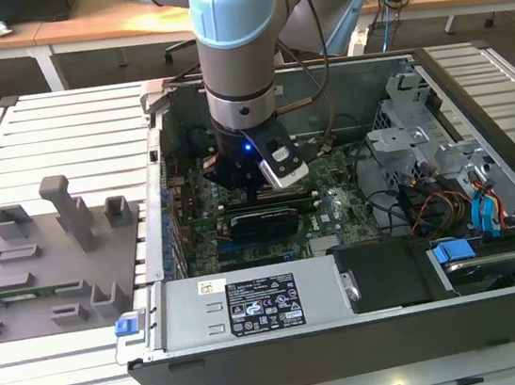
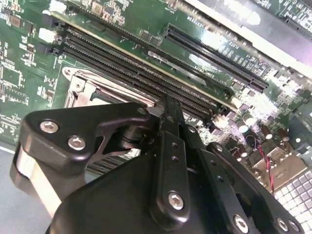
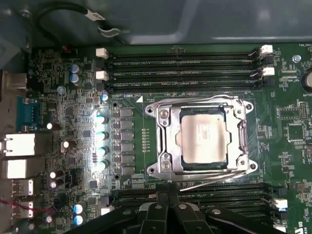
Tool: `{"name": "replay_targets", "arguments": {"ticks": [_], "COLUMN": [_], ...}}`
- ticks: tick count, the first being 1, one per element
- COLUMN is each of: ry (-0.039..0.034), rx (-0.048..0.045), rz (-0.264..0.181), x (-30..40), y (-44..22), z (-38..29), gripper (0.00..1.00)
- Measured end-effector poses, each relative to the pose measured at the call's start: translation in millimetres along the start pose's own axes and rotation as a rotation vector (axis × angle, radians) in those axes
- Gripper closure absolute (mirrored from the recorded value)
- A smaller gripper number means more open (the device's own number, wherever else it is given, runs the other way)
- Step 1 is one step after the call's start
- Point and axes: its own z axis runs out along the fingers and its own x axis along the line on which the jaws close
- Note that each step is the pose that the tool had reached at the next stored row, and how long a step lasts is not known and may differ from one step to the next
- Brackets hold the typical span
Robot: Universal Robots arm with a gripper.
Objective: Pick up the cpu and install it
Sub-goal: 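Install the second cpu locking lever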
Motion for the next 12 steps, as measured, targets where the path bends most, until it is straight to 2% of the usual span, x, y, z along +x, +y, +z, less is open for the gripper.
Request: {"name": "replay_targets", "arguments": {"ticks": [1, 2, 3, 4, 7, 9, 12], "ry": [0.0003, 0.0011, 0.0021, 0.0026, 0.0036, 0.0043, 0.0047], "rx": [-0.0108, -0.0311, -0.0633, -0.0750, -0.1054, -0.1255, -0.1347], "rz": [0.000, 0.001, 0.002, 0.003, 0.004, 0.005, 0.005], "x": [0.0, 0.2, 0.8, 1.5, 4.4, 5.8, 6.1], "y": [-1.3, -3.6, -7.4, -9.1, -12.0, -12.8, -13.4], "z": [0.0, -0.1, -0.1, -0.1, 1.2, 4.6, 9.3], "gripper": [0.89, 0.89, 0.89, 0.89, 0.89, 0.89, 0.89]}}
